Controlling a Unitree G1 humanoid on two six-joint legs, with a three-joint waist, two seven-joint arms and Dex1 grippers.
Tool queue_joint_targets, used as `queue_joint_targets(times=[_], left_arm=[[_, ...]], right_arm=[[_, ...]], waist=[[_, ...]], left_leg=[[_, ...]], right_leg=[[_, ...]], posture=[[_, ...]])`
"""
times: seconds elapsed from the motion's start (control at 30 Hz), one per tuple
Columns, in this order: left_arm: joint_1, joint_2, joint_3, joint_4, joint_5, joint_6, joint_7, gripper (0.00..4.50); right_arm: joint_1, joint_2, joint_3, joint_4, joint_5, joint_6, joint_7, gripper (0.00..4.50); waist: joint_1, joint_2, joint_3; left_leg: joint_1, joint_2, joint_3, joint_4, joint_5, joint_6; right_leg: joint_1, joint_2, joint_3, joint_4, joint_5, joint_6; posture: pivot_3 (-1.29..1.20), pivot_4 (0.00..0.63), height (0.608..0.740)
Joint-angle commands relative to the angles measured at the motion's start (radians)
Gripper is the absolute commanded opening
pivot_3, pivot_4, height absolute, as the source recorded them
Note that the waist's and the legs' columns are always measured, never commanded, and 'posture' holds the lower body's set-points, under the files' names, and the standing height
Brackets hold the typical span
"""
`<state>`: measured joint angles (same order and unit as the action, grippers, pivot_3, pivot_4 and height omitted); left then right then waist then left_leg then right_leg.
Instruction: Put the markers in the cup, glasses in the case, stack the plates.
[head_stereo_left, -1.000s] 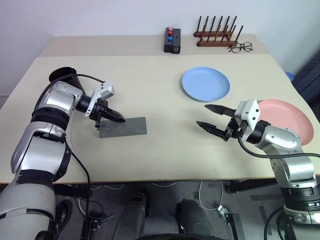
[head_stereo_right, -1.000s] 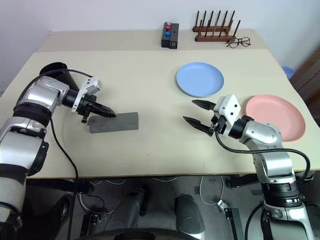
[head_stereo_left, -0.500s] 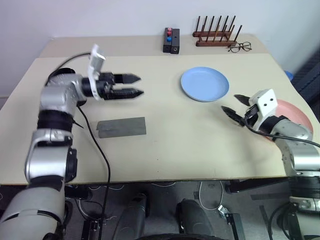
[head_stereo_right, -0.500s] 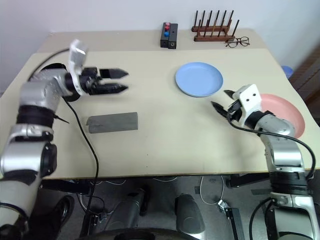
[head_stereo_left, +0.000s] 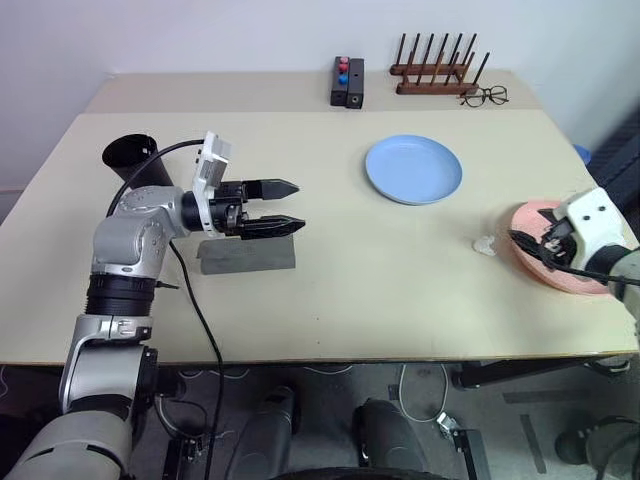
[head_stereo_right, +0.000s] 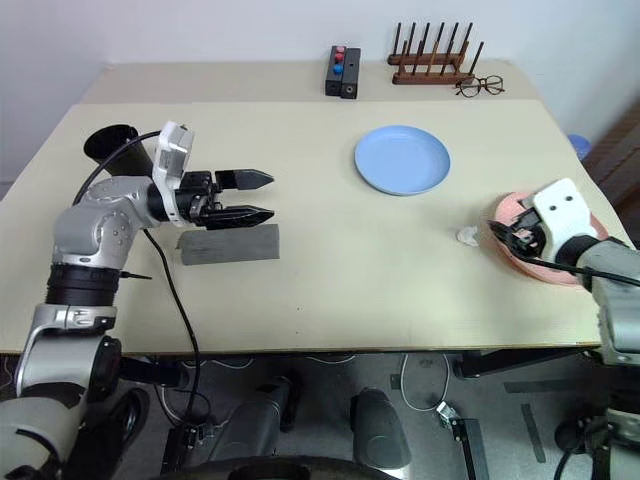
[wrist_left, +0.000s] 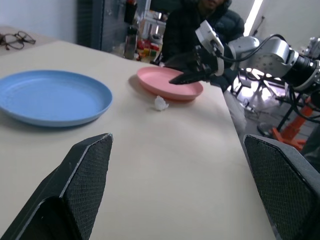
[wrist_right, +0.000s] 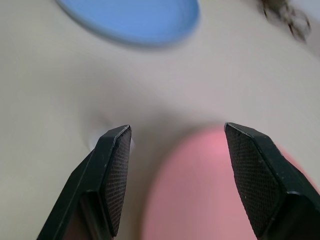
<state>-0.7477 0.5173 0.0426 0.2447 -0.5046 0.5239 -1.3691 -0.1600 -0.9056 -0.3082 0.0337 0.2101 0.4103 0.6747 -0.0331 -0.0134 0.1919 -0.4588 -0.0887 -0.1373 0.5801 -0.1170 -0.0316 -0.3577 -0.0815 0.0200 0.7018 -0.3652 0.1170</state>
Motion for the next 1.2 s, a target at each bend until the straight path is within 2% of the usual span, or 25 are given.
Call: queue_joint_targets(times=[0.03,0.3,0.33,0.37,0.4,0.5,0.53,0.87,0.97,1.0,1.1,1.2], left_arm=[[0.011,-0.016,0.009,-0.059,-0.005,-0.069,0.026,4.35],[0.067,-0.019,-0.033,-0.128,0.001,-0.126,0.028,4.35],[0.072,-0.02,-0.034,-0.134,0.002,-0.129,0.032,4.5],[0.076,-0.023,-0.034,-0.139,0.001,-0.128,0.039,4.5],[0.082,-0.024,-0.036,-0.146,0.003,-0.131,0.045,4.5],[0.092,-0.021,-0.04,-0.159,0.007,-0.142,0.06,4.5],[0.094,-0.021,-0.039,-0.159,0.009,-0.148,0.064,4.5],[0.115,-0.009,-0.04,-0.161,0.007,-0.154,0.09,4.5],[0.114,-0.01,-0.043,-0.155,0.01,-0.156,0.096,4.5],[0.112,-0.01,-0.044,-0.154,0.009,-0.155,0.097,4.5],[0.106,-0.014,-0.04,-0.152,-0.005,-0.141,0.096,4.5],[0.102,-0.016,-0.041,-0.149,-0.008,-0.144,0.089,4.5]], right_arm=[[0.009,-0.032,-0.004,0.029,-0.037,0.043,-0.017,3.01],[0.032,-0.029,0.044,0.039,-0.047,0.131,0.022,3.01],[0.028,-0.031,0.05,0.046,-0.052,0.13,0.026,2.49],[0.02,-0.032,0.056,0.054,-0.06,0.13,0.022,2.27],[0.003,-0.033,0.062,0.063,-0.066,0.13,0.017,1.86],[-0.033,-0.033,0.078,0.075,-0.076,0.128,0.01,0.23],[-0.04,-0.032,0.082,0.081,-0.081,0.125,0.006,0.02],[-0.125,-0.009,0.074,0.116,-0.068,0.1,-0.007,0.02],[-0.151,-0.004,0.036,0.101,-0.028,0.123,-0.006,0.75],[-0.161,-0.004,0.021,0.087,-0.008,0.145,-0.006,1.16],[-0.153,-0.025,-0.003,0.007,0.06,0.214,0.048,2.71],[-0.09,-0.063,0.024,-0.056,0.045,0.214,0.094,4.18]], waist=[[-0.002,0.0,0.0],[-0.008,0.002,-0.001],[-0.008,0.002,-0.001],[-0.008,0.002,-0.001],[-0.007,0.002,-0.001],[-0.007,0.002,-0.001],[-0.007,0.002,-0.001],[-0.006,0.002,-0.001],[-0.006,0.002,-0.001],[-0.006,0.002,-0.001],[-0.005,0.002,-0.001],[-0.003,0.002,-0.001]], left_leg=[[0.0,0.0,0.0,0.0,0.0,0.0],[0.0,0.0,0.0,0.0,0.0,0.0],[0.0,0.0,0.001,0.0,0.0,0.0],[0.0,0.0,0.001,0.0,0.0,0.0],[0.0,0.0,0.0,0.0,0.0,0.0],[0.0,0.0,0.001,0.0,0.0,0.0],[0.0,0.0,0.001,0.0,0.0,0.0],[0.0,0.0,0.0,-0.001,0.0,0.0],[0.0,0.0,0.001,-0.001,0.0,0.0],[0.0,0.0,0.0,-0.001,0.0,0.0],[0.0,0.0,0.0,-0.001,0.0,0.0],[0.0,0.0,0.0,-0.001,0.0,0.0]], right_leg=[[0.0,0.0,0.0,0.0,0.0,0.0],[0.0,0.0,0.0,0.0,0.0,0.0],[0.0,0.0,0.0,0.0,0.0,0.0],[0.0,0.0,0.0,0.0,0.0,0.0],[0.0,0.0,0.0,0.0,0.0,0.0],[0.0,0.0,0.0,0.0,0.0,0.0],[0.0,0.0,0.0,0.0,0.0,0.0],[0.0,0.0,0.0,-0.001,0.0,0.0],[0.0,0.0,0.0,-0.001,0.0,0.0],[0.0,0.0,0.0,-0.001,0.0,0.0],[0.0,0.0,0.0,-0.001,0.0,0.0],[0.0,0.0,0.0,-0.001,0.0,0.0]], posture=[[0.0,0.15,0.737],[0.0,0.15,0.737],[0.0,0.15,0.737],[0.0,0.15,0.737],[0.0,0.15,0.737],[0.0,0.15,0.737],[0.0,0.15,0.737],[0.0,0.15,0.737],[0.0,0.15,0.737],[0.0,0.15,0.737],[0.0,0.15,0.737],[0.0,0.15,0.737]])
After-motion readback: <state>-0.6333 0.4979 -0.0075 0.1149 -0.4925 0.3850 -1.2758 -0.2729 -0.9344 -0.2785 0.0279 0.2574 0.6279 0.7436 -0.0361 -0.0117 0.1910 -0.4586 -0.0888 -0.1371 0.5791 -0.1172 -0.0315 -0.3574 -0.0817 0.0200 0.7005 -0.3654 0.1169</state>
